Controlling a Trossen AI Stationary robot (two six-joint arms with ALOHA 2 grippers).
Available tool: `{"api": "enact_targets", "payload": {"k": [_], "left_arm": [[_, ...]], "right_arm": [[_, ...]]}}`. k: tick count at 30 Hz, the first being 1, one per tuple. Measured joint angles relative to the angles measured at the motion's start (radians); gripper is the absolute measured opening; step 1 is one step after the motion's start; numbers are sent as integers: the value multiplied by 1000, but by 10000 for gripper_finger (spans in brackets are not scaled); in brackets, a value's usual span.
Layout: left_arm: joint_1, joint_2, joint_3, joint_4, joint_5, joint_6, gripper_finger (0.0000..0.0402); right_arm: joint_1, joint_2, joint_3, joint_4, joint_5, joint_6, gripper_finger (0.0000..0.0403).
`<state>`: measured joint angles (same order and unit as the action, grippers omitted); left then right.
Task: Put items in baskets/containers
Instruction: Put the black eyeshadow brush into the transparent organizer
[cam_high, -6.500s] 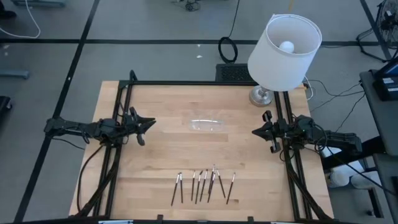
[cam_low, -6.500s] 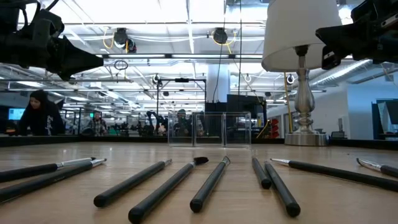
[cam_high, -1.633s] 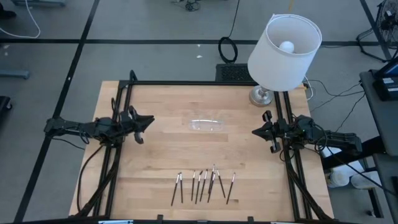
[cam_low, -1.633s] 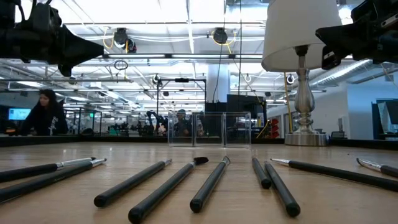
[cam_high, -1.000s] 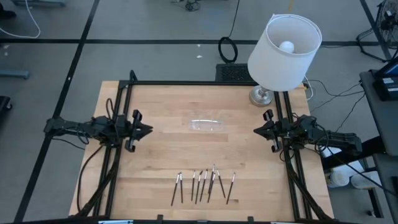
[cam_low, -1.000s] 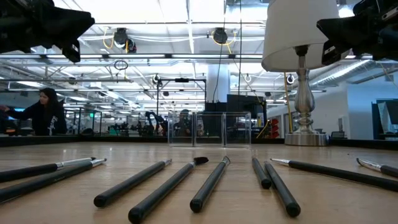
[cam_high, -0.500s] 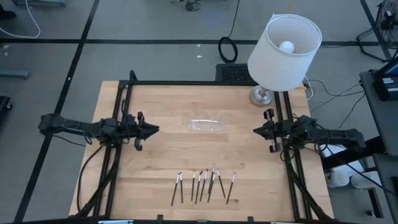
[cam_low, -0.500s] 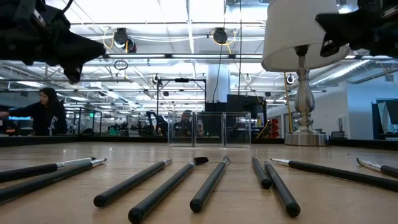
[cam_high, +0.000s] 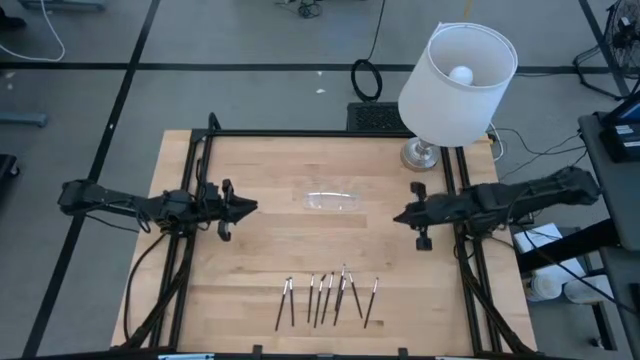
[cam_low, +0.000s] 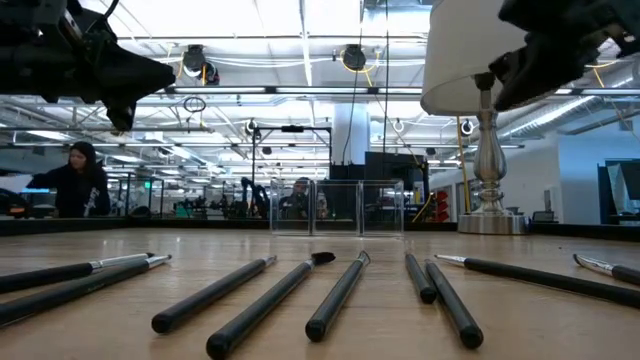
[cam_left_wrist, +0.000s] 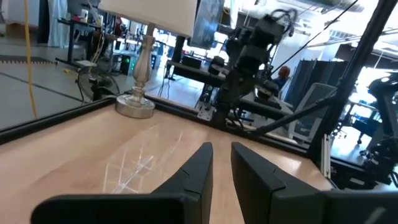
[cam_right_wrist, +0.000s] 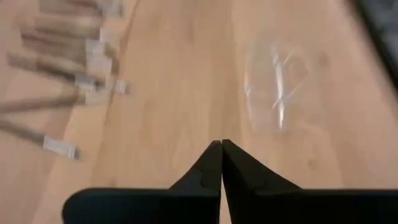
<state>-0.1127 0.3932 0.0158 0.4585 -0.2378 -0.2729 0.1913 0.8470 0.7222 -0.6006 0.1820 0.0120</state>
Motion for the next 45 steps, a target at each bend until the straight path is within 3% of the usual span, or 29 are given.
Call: {"api": "enact_targets", "payload": {"k": [4,9,12,20,25,35,40,45], "left_arm": [[-1,19,0,10,0,0,65],[-1,46,0,9,1,-1,65],[-1,58,0,10,0,-10,65],[-1,59,0,14,0,-17,65],[-1,59,0,16,-1,-18,65],[-1,59,0,16,-14,-18,65],[-1,59,0,16,-53,-18,65],[-1,59,0,12,-54,-18,65]], "right_arm": [[48,161,65,-89,-4,-36,0],[92,292,76,-19,-93,-104,10],[123,350,76,42,-154,-111,37],[202,476,76,158,-190,-164,136],[259,504,76,250,-210,-232,174],[269,615,76,301,-213,-273,175],[256,658,76,330,-288,-294,169],[253,657,77,348,-287,-334,169]]}}
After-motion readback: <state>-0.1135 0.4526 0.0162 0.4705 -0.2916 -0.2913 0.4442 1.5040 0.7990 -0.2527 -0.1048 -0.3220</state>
